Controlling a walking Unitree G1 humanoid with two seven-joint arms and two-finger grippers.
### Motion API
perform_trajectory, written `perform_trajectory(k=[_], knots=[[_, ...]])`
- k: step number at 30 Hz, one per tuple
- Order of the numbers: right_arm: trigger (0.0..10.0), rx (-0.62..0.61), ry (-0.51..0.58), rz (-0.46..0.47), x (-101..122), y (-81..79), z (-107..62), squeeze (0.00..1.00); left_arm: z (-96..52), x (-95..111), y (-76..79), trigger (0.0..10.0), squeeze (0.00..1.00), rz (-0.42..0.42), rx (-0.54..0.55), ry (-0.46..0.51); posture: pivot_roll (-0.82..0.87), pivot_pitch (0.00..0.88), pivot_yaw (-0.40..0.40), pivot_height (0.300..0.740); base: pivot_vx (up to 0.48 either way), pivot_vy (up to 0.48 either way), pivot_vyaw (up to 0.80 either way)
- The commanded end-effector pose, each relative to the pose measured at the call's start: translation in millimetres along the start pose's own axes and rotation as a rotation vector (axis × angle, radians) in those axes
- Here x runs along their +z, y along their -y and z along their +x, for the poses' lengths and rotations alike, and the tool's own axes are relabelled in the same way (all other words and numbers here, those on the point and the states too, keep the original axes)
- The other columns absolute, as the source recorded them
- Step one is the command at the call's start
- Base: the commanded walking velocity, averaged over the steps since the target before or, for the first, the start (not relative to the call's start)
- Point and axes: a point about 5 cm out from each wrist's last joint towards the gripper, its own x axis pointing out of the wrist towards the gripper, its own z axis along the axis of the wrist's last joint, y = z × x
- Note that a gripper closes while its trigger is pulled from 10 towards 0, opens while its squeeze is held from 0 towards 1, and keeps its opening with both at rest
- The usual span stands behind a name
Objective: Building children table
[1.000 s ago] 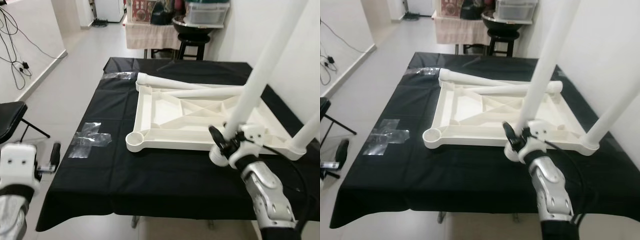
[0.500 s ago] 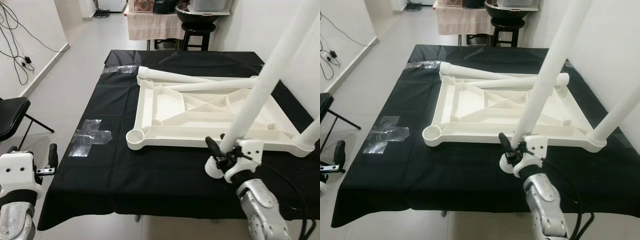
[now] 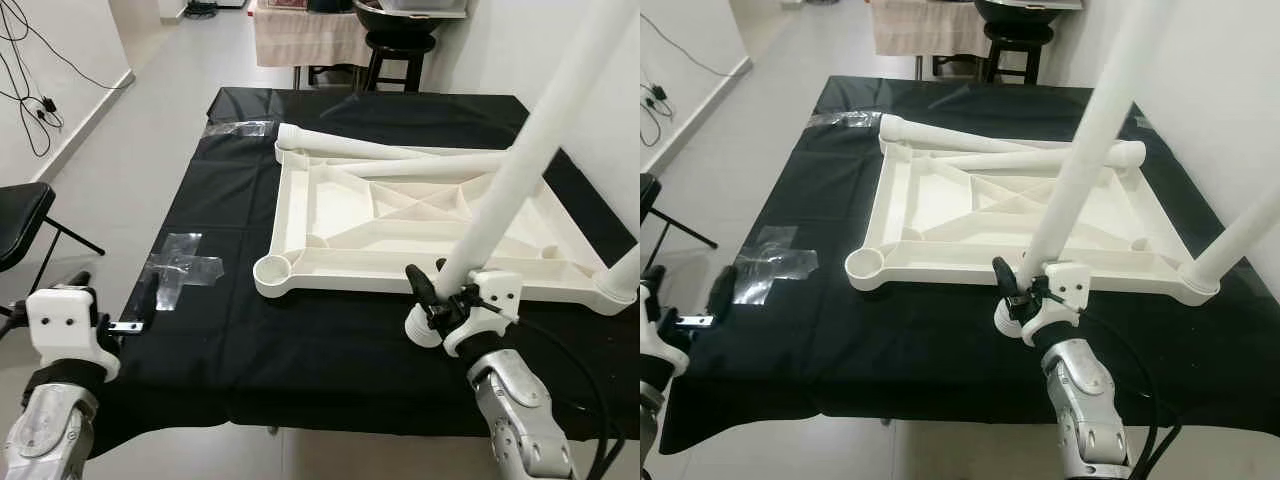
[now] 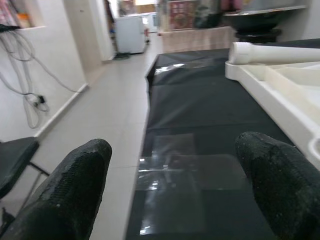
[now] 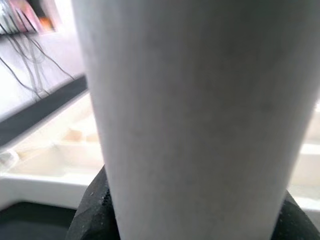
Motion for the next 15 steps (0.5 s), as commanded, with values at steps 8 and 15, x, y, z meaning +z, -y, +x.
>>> perform_trajectory(k=[8, 15], knots=[[10.0, 0.515, -0.015, 0.33, 21.7, -40.1, -16.5, 0.0, -1.5, 0.5, 3.4, 10.0, 0.0, -0.029, -0.078, -0.008, 0.07, 0.192, -0.058, 0.74, 0.0, 0.0, 0.0], [10.0, 0.665, -0.103, 0.352, 14.2, -48.5, -24.7, 0.0, -2.2, 1.6, 13.9, 10.0, 0.0, -0.041, -0.165, -0.006, 0.07, 0.191, -0.064, 0.74, 0.0, 0.0, 0.0]])
